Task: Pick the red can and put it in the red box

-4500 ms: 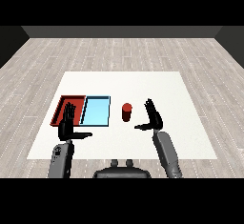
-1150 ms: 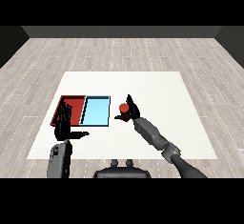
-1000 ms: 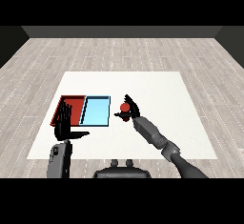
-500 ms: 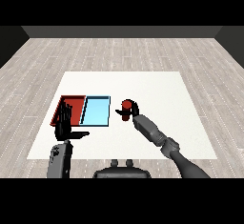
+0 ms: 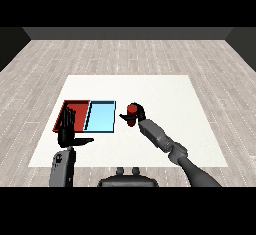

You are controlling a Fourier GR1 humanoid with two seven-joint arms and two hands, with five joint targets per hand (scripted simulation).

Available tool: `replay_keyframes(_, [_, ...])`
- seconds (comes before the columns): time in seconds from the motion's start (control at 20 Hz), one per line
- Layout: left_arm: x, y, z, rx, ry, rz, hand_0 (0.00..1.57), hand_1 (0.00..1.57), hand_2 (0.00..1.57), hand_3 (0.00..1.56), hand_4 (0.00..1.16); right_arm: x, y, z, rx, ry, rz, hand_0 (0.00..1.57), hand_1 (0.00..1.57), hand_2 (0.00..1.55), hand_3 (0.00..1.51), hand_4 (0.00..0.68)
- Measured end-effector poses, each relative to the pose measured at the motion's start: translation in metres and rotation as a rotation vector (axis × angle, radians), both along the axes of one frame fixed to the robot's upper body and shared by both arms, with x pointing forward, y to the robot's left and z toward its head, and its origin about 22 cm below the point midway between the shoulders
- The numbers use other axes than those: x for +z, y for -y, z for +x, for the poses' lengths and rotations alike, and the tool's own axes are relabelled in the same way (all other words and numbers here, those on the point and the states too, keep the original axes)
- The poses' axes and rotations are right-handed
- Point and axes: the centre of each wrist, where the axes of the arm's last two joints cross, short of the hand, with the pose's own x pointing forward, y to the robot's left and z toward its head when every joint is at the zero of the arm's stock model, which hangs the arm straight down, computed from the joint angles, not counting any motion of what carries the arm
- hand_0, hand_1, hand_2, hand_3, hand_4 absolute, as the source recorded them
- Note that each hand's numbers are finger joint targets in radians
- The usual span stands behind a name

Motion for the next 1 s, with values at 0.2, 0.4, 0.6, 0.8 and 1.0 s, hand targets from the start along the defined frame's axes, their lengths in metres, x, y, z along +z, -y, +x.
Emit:
replay_keyframes(0.2, [-0.006, 0.002, -0.004, -0.016, 0.003, -0.006, 0.00, 0.00, 0.00, 0.00, 0.00, 0.003, 0.001, 0.003, 0.012, 0.053, 0.008, 1.54, 1.54, 1.45, 1.38, 0.583])
replay_keyframes(0.4, [-0.002, 0.017, -0.004, -0.033, -0.003, 0.009, 0.00, 0.00, 0.00, 0.00, 0.00, 0.009, 0.004, 0.006, 0.035, 0.101, 0.016, 1.50, 1.50, 1.45, 1.38, 0.562])
replay_keyframes(0.6, [0.005, 0.025, -0.005, -0.061, -0.010, 0.028, 0.00, 0.00, 0.00, 0.00, 0.00, 0.024, 0.010, 0.006, 0.061, 0.157, 0.016, 1.52, 1.52, 1.46, 1.38, 0.564])
replay_keyframes(0.8, [0.014, 0.038, -0.008, -0.109, -0.043, 0.029, 0.00, 0.00, 0.00, 0.00, 0.00, 0.041, 0.023, 0.002, 0.074, 0.218, 0.007, 1.53, 1.53, 1.46, 1.39, 0.580])
replay_keyframes(1.0, [0.020, 0.056, -0.006, -0.177, -0.078, 0.021, 0.00, 0.00, 0.00, 0.00, 0.00, 0.064, 0.040, -0.007, 0.070, 0.277, 0.004, 1.52, 1.52, 1.47, 1.40, 0.568])
